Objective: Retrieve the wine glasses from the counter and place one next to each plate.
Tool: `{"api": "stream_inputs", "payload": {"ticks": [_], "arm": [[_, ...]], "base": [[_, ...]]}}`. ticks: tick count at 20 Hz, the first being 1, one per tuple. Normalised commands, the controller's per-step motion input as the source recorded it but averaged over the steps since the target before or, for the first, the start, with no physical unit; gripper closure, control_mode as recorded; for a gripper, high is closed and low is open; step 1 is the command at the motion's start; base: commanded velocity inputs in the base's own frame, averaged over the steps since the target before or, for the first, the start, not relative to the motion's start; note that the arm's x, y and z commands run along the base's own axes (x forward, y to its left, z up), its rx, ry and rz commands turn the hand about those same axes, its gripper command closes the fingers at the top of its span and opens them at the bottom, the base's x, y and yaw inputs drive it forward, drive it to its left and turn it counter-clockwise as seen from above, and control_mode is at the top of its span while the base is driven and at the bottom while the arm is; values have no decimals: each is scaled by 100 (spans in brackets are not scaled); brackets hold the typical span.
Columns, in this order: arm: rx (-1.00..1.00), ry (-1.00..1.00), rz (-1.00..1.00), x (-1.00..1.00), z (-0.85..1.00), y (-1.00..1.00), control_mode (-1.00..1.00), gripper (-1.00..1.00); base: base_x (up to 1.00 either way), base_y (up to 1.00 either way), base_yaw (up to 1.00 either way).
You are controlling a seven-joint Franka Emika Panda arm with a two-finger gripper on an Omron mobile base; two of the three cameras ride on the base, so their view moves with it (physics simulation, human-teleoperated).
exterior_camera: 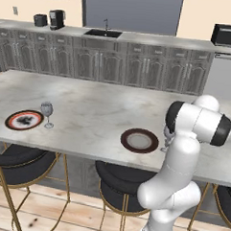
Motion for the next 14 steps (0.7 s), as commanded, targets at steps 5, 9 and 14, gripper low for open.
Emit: {"api": "stream_inputs", "payload": {"ticks": [5, 9, 14], "arm": [[0, -12, 3, 0, -7, -1, -100, 100], [0, -20, 3, -1, -2, 0, -100, 100], [0, -21, 3, 0, -4, 0, -100, 100]], "base": [[0, 0, 0], [0, 0, 0], [0, 0, 0]]}}
